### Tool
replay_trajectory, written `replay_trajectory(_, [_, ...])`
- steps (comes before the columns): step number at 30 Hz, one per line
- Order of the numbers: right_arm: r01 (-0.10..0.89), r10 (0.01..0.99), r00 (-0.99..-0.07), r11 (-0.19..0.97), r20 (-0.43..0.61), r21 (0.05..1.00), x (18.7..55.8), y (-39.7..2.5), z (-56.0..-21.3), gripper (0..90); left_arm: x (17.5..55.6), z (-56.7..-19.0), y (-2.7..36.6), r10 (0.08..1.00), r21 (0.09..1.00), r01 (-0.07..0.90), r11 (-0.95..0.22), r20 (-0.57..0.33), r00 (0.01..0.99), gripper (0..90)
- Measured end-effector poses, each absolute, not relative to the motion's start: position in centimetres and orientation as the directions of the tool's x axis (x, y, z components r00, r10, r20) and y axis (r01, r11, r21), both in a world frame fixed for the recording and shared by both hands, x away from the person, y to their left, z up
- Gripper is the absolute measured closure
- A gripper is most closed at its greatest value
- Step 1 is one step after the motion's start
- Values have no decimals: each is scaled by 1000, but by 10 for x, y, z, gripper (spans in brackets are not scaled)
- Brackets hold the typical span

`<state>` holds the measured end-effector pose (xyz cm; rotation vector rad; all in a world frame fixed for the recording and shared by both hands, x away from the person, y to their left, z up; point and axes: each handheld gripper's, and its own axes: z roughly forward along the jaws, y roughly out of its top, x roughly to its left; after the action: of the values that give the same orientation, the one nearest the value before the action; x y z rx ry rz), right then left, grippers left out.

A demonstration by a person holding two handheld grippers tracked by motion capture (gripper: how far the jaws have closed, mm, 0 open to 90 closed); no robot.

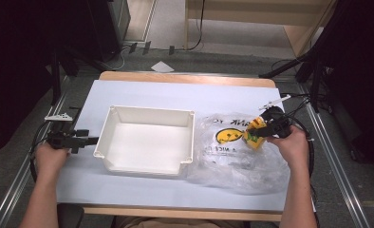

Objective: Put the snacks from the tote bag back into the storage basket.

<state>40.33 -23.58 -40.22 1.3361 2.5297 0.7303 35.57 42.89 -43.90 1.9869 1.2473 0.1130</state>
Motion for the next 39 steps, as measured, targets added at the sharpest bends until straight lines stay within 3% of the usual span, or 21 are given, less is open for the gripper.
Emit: replay_trajectory(39, [693,805,-591,475,49,542,391,-211,-356,530,356,-439,429,797,643,731,-226,-310,518,208])
